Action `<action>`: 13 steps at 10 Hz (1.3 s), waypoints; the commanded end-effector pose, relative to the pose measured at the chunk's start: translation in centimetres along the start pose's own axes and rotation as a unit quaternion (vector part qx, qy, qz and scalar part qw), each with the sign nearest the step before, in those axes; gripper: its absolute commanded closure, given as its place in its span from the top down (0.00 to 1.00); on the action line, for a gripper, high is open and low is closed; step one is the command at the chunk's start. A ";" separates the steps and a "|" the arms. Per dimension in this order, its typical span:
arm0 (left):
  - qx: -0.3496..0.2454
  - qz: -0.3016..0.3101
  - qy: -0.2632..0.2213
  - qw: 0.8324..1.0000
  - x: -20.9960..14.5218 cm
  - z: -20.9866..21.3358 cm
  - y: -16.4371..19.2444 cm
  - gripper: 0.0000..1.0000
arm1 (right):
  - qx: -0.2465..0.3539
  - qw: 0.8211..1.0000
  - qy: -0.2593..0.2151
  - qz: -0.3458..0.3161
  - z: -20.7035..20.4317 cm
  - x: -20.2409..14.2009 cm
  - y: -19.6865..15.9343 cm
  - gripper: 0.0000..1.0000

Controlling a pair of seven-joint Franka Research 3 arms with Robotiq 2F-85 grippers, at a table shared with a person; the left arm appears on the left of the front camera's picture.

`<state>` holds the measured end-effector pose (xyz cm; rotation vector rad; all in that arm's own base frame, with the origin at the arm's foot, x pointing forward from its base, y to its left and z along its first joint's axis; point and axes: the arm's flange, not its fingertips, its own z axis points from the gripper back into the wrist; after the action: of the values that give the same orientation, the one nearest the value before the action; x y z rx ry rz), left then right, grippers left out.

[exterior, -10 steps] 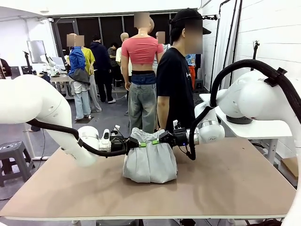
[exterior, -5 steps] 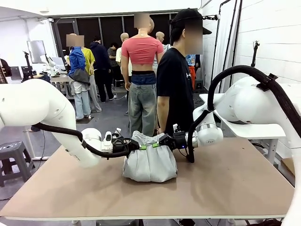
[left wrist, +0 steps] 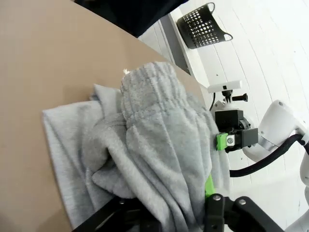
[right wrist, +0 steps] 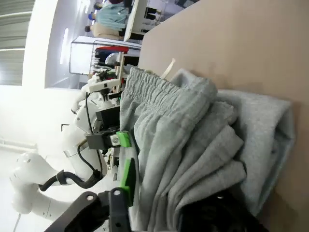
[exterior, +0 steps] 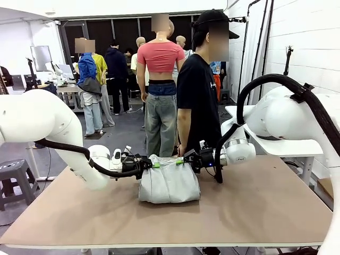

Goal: Fold the training pants.
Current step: Fold the Training pants in half.

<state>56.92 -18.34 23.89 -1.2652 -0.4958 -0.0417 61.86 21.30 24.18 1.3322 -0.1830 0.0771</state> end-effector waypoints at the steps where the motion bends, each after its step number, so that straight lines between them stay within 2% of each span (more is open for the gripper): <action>1: 0.020 0.011 -0.003 1.000 0.4 1.5 -0.9 0.98 | -0.039 0.999 -0.020 -0.025 1.3 -0.2 0.9 1.00; 2: 0.025 0.009 -0.008 1.000 0.5 2.1 -1.3 1.00 | -0.088 0.995 -0.039 -0.020 2.7 -0.3 1.9 1.00; 4: 0.054 0.012 -0.017 0.998 0.8 4.6 -3.0 1.00 | -0.150 0.988 -0.043 -0.014 5.4 -0.2 4.2 1.00; 7: 0.099 -0.032 -0.059 0.993 0.9 10.4 -7.9 1.00 | -0.199 0.978 -0.055 0.010 8.5 -0.5 8.0 1.00; 9: 0.112 -0.052 -0.068 0.990 0.6 11.3 -9.4 1.00 | -0.204 0.976 -0.070 0.031 9.7 -1.1 9.9 1.00; 10: 0.119 -0.058 -0.069 0.989 1.0 11.2 -9.5 1.00 | -0.173 0.981 -0.074 0.051 9.4 -0.8 9.9 1.00; 11: 0.102 -0.051 -0.073 0.991 1.5 11.7 -9.2 1.00 | -0.195 0.978 -0.065 0.034 9.6 -0.1 9.6 1.00; 13: 0.102 -0.051 -0.073 0.991 1.5 11.7 -9.2 1.00 | -0.195 0.978 -0.065 0.034 9.6 -0.1 9.6 1.00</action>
<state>51.29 -10.19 35.41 -1.0321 -0.6762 0.0162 59.15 14.18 35.82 0.9453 -0.3424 0.0125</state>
